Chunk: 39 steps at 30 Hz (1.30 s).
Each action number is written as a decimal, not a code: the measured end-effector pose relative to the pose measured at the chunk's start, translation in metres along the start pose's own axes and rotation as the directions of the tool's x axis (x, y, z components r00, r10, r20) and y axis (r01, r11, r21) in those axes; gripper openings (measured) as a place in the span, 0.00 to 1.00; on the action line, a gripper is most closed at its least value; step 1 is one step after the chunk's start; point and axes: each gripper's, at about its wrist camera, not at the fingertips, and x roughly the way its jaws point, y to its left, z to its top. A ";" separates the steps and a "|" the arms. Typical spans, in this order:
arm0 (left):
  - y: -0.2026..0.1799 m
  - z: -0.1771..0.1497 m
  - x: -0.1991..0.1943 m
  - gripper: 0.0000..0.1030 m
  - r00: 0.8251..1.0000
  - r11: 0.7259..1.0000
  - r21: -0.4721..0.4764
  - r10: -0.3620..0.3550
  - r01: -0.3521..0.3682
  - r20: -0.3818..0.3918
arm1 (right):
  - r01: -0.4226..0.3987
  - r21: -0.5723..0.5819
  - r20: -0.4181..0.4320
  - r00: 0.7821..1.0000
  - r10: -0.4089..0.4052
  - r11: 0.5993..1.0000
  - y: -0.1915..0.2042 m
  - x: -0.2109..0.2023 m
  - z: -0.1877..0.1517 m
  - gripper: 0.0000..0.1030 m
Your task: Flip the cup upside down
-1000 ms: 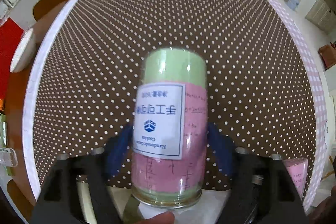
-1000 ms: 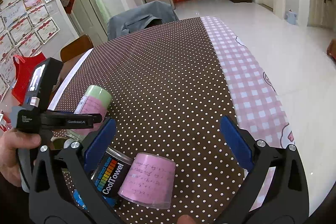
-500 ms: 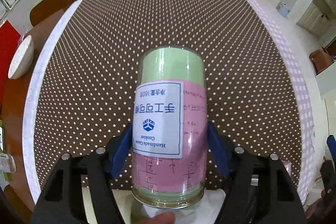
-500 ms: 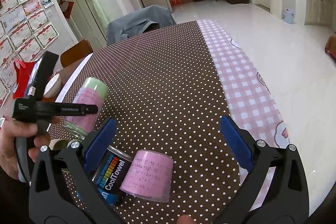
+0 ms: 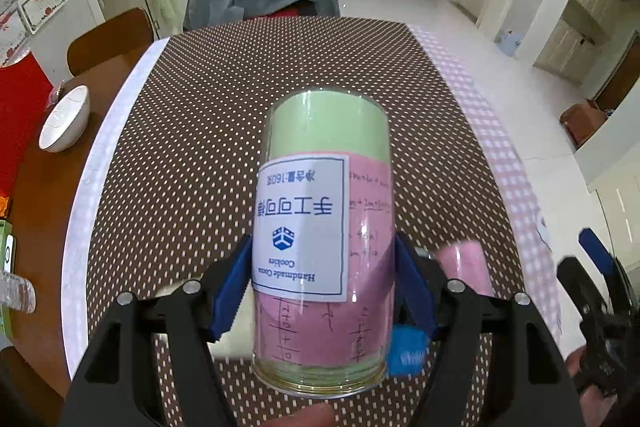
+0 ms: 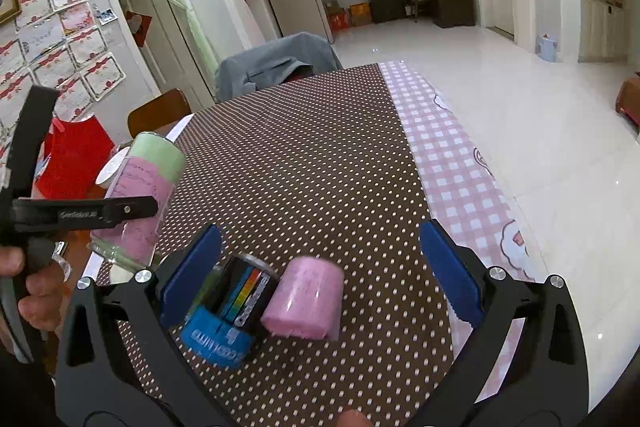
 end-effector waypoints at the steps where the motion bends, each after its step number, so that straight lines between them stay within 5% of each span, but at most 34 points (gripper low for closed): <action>1: 0.001 -0.006 -0.004 0.66 1.000 1.000 0.003 -0.002 0.002 0.005 | -0.002 0.000 0.004 1.000 0.002 1.000 0.001 -0.005 -0.003 0.94; 12: -0.006 -0.113 -0.029 0.66 1.000 1.000 -0.025 -0.014 0.014 0.028 | -0.032 -0.005 0.034 0.999 0.032 0.999 0.002 -0.051 -0.045 0.94; 20: -0.010 -0.171 -0.005 0.66 1.000 0.997 -0.076 -0.019 0.018 -0.015 | -0.071 -0.037 0.048 0.996 0.073 0.997 0.012 -0.073 -0.064 0.94; 29: -0.014 -0.196 0.026 0.68 0.999 0.993 -0.121 -0.002 -0.004 -0.043 | -0.076 -0.022 0.005 0.997 0.077 0.997 0.013 -0.066 -0.077 0.94; 32: -0.017 -0.201 0.019 0.83 0.999 0.995 -0.087 0.049 -0.048 0.006 | -0.107 -0.017 -0.023 0.994 0.106 0.994 0.017 -0.062 -0.079 0.94; 39: -0.017 -0.209 -0.015 0.85 0.988 0.993 -0.064 0.109 -0.103 0.110 | -0.154 -0.006 -0.078 0.985 0.153 0.988 0.033 -0.054 -0.081 0.94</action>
